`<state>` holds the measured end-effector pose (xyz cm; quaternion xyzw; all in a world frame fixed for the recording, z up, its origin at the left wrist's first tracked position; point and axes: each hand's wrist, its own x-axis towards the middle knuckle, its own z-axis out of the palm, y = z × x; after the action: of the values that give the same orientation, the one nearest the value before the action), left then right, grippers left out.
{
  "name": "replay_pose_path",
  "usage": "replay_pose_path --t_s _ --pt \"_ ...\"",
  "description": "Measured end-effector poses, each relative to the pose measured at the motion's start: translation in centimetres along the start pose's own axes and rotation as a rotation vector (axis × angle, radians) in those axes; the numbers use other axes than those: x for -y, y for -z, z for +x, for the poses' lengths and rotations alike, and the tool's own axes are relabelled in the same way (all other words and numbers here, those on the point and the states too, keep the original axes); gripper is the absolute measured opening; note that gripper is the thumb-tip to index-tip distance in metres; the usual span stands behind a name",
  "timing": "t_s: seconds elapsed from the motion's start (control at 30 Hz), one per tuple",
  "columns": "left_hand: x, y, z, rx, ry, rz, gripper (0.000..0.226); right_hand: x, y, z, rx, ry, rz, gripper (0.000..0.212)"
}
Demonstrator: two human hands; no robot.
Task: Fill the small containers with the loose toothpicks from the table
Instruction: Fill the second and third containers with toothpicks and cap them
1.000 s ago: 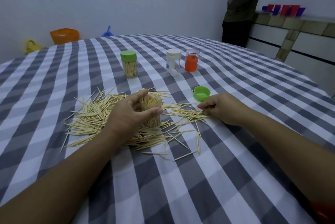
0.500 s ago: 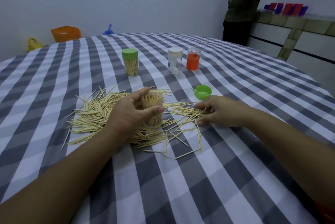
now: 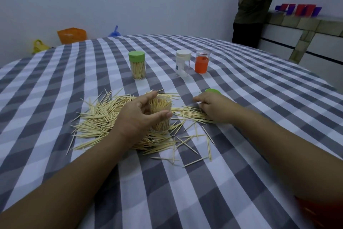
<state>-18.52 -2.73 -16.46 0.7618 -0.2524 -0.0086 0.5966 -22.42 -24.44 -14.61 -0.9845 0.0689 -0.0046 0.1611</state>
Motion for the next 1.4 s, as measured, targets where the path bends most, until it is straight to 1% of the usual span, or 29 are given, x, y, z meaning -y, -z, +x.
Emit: replay_pose_path --t_s 0.1,0.17,0.23,0.27,0.33,0.37,0.43,0.53,0.7,0.83,0.97,1.03,1.13,1.3,1.4 --pt "-0.1 -0.1 0.0 -0.002 0.0 0.004 0.08 -0.1 -0.8 0.4 0.045 0.016 -0.069 0.043" --pt "-0.1 -0.1 0.0 -0.008 -0.002 0.013 0.076 -0.1 -0.7 0.3 0.05 0.007 -0.014 0.047" --pt "0.1 -0.2 0.1 -0.007 -0.002 0.011 0.076 -0.1 -0.3 0.0 0.094 -0.004 0.094 0.048" --pt "0.1 -0.1 0.1 -0.004 -0.002 0.008 0.077 -0.2 0.0 -0.3 0.126 0.004 0.137 0.046" --pt "0.1 -0.1 0.0 0.009 0.005 -0.01 0.083 0.0 0.5 -1.1 0.189 0.026 0.168 0.035" --pt "0.0 -0.1 0.0 0.017 0.011 -0.022 0.086 0.1 0.6 -1.4 0.213 0.033 0.156 0.031" --pt "0.0 -0.1 0.0 0.023 0.015 -0.034 0.087 0.4 0.4 -1.5 0.224 0.045 0.032 0.033" --pt "0.1 -0.1 0.0 0.018 0.019 -0.037 0.089 0.7 -0.8 -1.0 0.132 0.074 -0.204 0.03" --pt "-0.2 -0.1 -0.2 0.014 0.008 -0.038 0.088 1.0 -1.9 -1.2 -0.02 0.16 -0.442 0.035" --pt "-0.5 -0.1 -0.3 0.007 0.006 -0.012 0.084 2.1 -2.2 -1.8 -0.09 0.164 -0.531 0.026" --pt "-0.7 -0.2 -0.6 -0.011 -0.015 0.001 0.073 2.2 -2.5 -2.0 -0.139 0.133 -0.526 0.023" --pt "-0.7 -0.2 -0.6 0.0 -0.01 0.008 0.077 2.0 -2.2 -1.7 -0.132 0.077 -0.458 0.024" --pt "-0.3 0.0 -0.4 0.017 0.011 0.005 0.089 2.0 -1.2 -1.2 -0.072 -0.057 -0.268 0.021" --pt "-0.1 0.1 -0.3 0.004 0.017 0.009 0.089 2.1 -0.2 -1.5 -0.164 -0.018 0.187 0.017" --pt "0.1 0.0 -0.2 0.012 0.019 0.0 0.088 3.1 0.6 -1.5 -0.157 -0.016 0.574 0.018"
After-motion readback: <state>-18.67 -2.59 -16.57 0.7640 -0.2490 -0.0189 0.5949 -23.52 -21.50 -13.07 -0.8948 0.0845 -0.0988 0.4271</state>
